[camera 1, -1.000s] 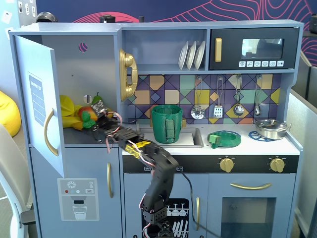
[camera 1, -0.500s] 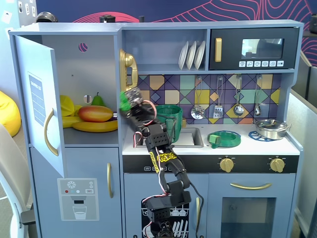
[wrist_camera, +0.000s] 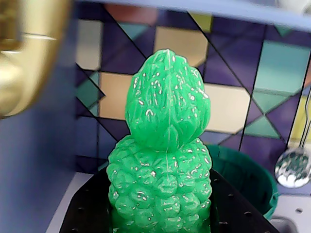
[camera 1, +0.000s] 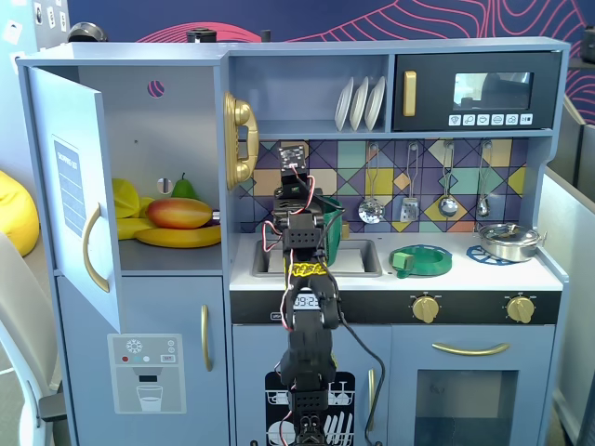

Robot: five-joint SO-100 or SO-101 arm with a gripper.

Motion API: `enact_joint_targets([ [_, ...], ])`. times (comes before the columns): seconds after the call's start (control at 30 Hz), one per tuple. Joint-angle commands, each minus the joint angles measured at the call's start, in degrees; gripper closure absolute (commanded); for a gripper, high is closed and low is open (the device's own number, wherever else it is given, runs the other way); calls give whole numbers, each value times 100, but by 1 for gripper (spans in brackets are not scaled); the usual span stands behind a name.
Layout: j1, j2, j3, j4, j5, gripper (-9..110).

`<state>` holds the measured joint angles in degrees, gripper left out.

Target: Pick up the green pineapple from the left cabinet and place it in the green recipient

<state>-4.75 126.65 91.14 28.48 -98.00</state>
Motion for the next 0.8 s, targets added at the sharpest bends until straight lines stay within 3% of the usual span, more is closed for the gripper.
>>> enact_joint_targets([
  [0.0, 264, -686, -290, -879, 202, 101],
  [0.13, 264, -1336, -413, -1529, 105, 101],
  [0.5, 475, -2540, -1327, -1784, 53, 100],
  [0.57, 510, -2610, -1424, -1758, 220, 96],
  [0.77, 589, -2628, -1503, -1679, 949, 68],
])
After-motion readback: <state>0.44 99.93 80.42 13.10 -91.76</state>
